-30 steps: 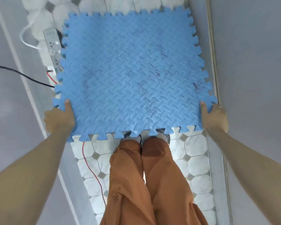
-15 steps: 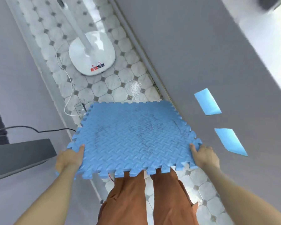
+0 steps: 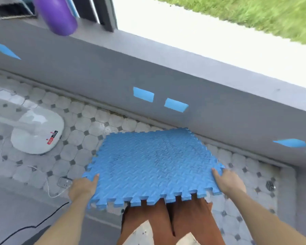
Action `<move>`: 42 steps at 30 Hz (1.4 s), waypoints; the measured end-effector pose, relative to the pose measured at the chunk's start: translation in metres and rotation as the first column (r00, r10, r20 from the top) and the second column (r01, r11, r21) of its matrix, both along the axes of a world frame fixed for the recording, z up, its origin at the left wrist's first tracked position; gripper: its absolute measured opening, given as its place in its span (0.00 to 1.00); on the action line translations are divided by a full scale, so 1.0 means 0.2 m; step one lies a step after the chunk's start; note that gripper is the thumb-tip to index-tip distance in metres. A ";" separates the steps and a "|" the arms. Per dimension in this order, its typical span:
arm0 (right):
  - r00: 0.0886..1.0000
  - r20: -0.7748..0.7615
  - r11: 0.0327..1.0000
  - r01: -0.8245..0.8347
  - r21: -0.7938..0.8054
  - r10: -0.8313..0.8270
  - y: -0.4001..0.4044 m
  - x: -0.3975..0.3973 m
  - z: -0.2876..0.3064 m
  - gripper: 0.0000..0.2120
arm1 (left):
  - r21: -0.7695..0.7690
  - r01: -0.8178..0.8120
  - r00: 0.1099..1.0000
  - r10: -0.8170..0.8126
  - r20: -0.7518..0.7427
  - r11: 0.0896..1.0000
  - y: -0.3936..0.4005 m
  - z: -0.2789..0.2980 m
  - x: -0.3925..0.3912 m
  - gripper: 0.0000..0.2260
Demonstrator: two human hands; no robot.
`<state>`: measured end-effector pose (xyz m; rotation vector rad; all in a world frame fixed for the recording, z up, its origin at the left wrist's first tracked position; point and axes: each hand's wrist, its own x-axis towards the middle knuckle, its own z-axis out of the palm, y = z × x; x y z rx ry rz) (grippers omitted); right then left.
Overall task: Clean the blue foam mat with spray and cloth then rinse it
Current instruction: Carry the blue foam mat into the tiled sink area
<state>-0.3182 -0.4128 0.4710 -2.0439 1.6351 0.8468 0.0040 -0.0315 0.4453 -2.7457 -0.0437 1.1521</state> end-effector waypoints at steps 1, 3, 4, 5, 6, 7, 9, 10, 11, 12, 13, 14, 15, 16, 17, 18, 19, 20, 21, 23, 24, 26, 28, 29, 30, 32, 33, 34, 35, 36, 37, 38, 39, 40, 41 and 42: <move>0.999 -0.010 0.999 0.049 -0.006 -0.049 0.01 -0.12 0.03 0.33 | -0.021 0.076 0.997 -0.076 -0.011 0.997 -0.10 0.01 0.00 0.35; 0.986 -0.024 0.987 0.163 -0.017 -0.163 0.04 -0.35 0.08 0.33 | -0.051 0.223 0.974 -0.224 -0.019 0.973 -0.32 0.06 -0.03 0.33; 0.975 -0.030 0.975 0.221 -0.019 -0.222 0.06 -0.47 0.10 0.34 | -0.054 0.278 0.960 -0.280 -0.022 0.959 -0.43 0.09 -0.06 0.33; 0.960 -0.033 0.961 0.278 -0.018 -0.278 0.09 -0.58 0.12 0.34 | -0.055 0.335 0.941 -0.337 -0.030 0.941 -0.55 0.11 -0.08 0.32; 0.938 -0.034 0.939 0.344 -0.019 -0.345 0.11 -0.70 0.13 0.35 | -0.056 0.398 0.915 -0.400 -0.047 0.916 -0.66 0.12 -0.13 0.31; 0.919 -0.031 0.919 0.393 -0.025 -0.393 0.14 -0.79 0.14 0.35 | -0.066 0.455 0.887 -0.458 -0.056 0.888 -0.76 0.12 -0.16 0.31; 0.874 -0.038 0.875 0.482 -0.044 -0.484 0.20 -0.96 0.17 0.34 | -0.092 0.547 0.832 -0.552 -0.054 0.832 -0.94 0.12 -0.23 0.30; 0.847 -0.044 0.848 0.527 -0.057 -0.530 0.23 -1.04 0.18 0.34 | -0.095 0.591 0.802 -0.596 -0.041 0.801 -1.04 0.12 -0.29 0.31; 0.820 -0.051 0.821 0.567 -0.065 -0.570 0.26 -1.12 0.19 0.34 | -0.092 0.640 0.764 -0.645 -0.034 0.763 -1.12 0.12 -0.34 0.32; 0.790 -0.055 0.791 0.607 -0.070 -0.611 0.30 -1.20 0.20 0.35 | -0.085 0.687 0.722 -0.691 -0.036 0.722 -1.21 0.12 -0.40 0.32; 0.754 -0.054 0.756 0.650 -0.072 -0.654 0.33 -1.28 0.20 0.35 | -0.083 0.729 0.678 -0.734 -0.042 0.679 -1.30 0.12 -0.46 0.32; 0.715 -0.051 0.717 0.693 -0.076 -0.697 0.37 -1.36 0.20 0.35 | -0.083 0.762 0.640 -0.766 -0.052 0.642 -1.39 0.12 -0.53 0.32; 0.673 -0.054 0.675 0.734 -0.078 -0.738 0.40 -1.44 0.19 0.36 | -0.081 0.794 0.599 -0.798 -0.060 0.602 -1.47 0.13 -0.60 0.32; 0.632 -0.054 0.634 0.769 -0.076 -0.773 0.44 -1.51 0.19 0.36 | -0.075 0.819 0.565 -0.823 -0.062 0.568 -1.55 0.13 -0.68 0.32; 0.591 -0.052 0.593 0.802 -0.073 -0.805 0.47 -1.58 0.20 0.36 | -0.075 0.840 0.534 -0.844 -0.057 0.537 -1.62 0.13 -0.75 0.32; 0.548 -0.050 0.550 0.832 -0.069 -0.835 0.51 -1.64 0.20 0.35 | -0.077 0.856 0.509 -0.859 -0.055 0.512 -1.68 0.13 -0.82 0.32; 0.504 -0.046 0.506 0.860 -0.067 -0.862 0.55 -1.70 0.19 0.35 | -0.085 0.876 0.473 -0.880 -0.047 0.475 -1.75 0.13 -0.90 0.31; 0.461 -0.041 0.463 0.884 -0.061 -0.886 0.58 -1.76 0.19 0.35 | -0.085 0.894 0.437 -0.898 -0.046 0.439 -1.82 0.14 -0.99 0.31; 0.416 -0.034 0.417 0.907 -0.052 -0.909 0.61 -1.82 0.18 0.35 | -0.086 0.913 0.398 -0.917 -0.042 0.400 -1.89 0.13 -1.07 0.31; 0.333 -0.020 0.333 0.942 -0.039 -0.943 0.67 -1.95 0.16 0.37 | -0.078 0.938 0.334 -0.941 -0.046 0.337 -2.02 0.14 -1.25 0.31; 0.295 -0.020 0.295 0.955 -0.035 -0.955 0.69 -2.02 0.14 0.38 | -0.078 0.948 0.305 -0.951 -0.048 0.308 -2.08 0.13 -1.33 0.33; 0.209 -0.021 0.210 0.977 -0.031 -0.978 0.72 -2.13 0.12 0.37 | -0.085 0.968 0.234 -0.971 -0.048 0.237 -2.21 0.12 -1.51 0.36; 0.136 -0.030 0.137 0.990 -0.030 -0.990 0.73 -2.23 0.10 0.34 | -0.107 0.978 0.179 -0.983 -0.037 0.182 -2.34 0.11 -1.68 0.40; 0.108 -0.032 0.110 0.993 -0.032 -0.994 0.73 -2.27 0.08 0.34 | -0.112 0.981 0.155 -0.987 -0.032 0.157 -2.41 0.10 -1.77 0.41; 0.076 -0.040 0.077 0.997 -0.029 -0.996 0.73 -2.30 0.06 0.34 | -0.114 0.985 0.129 -0.991 -0.026 0.131 -2.47 0.09 -1.85 0.42; 0.021 -0.058 0.022 1.000 -0.022 -0.998 0.73 -2.37 0.01 0.34 | -0.122 0.990 0.072 -0.997 -0.016 0.074 -2.59 0.06 -2.01 0.43; -0.002 -0.060 -0.001 1.000 -0.021 -0.998 0.73 -2.41 -0.03 0.33 | -0.133 0.990 0.048 -0.999 -0.008 0.049 -2.66 0.03 -2.09 0.43; -0.028 -0.058 -0.027 0.999 -0.018 -0.998 0.72 -2.43 -0.08 0.34 | -0.140 0.990 0.024 -1.000 0.001 0.024 -2.72 0.00 -2.16 0.44; -0.061 -0.053 -0.060 0.998 -0.015 -0.997 0.71 -2.46 -0.13 0.34 | -0.146 0.989 0.005 -1.000 0.006 0.004 -2.79 -0.04 -2.23 0.44; -0.091 -0.052 -0.091 0.996 -0.007 -0.995 0.69 -2.47 -0.19 0.33 | -0.148 0.989 -0.022 -1.000 0.012 -0.023 -2.86 -0.10 -2.30 0.44; -0.120 -0.048 -0.121 0.993 0.002 -0.992 0.67 -2.48 -0.27 0.33 | -0.151 0.987 -0.047 -0.999 0.017 -0.049 -2.92 -0.16 -2.36 0.44; -0.161 -0.035 -0.162 0.987 0.011 -0.986 0.66 -2.48 -0.35 0.33 | -0.159 0.985 -0.059 -0.998 0.027 -0.063 -2.98 -0.23 -2.41 0.45; -0.206 -0.024 -0.206 0.978 0.016 -0.978 0.64 -2.50 -0.48 0.33 | -0.170 0.982 -0.073 -0.997 0.034 -0.078 -3.04 -0.36 -2.48 0.44; -0.250 -0.010 -0.250 0.968 0.029 -0.968 0.63 -2.50 -0.57 0.33 | -0.181 0.980 -0.080 -0.996 0.038 -0.086 -3.10 -0.45 -2.53 0.44; -0.286 0.001 -0.286 0.958 0.039 -0.958 0.61 -2.49 -0.62 0.32 | -0.192 0.978 -0.075 -0.996 0.044 -0.082 -3.13 -0.49 -2.54 0.44; -0.326 0.001 -0.326 0.945 0.043 -0.945 0.59 -2.48 -0.72 0.32 | -0.206 0.974 -0.084 -0.995 0.051 -0.093 -3.17 -0.59 -2.58 0.43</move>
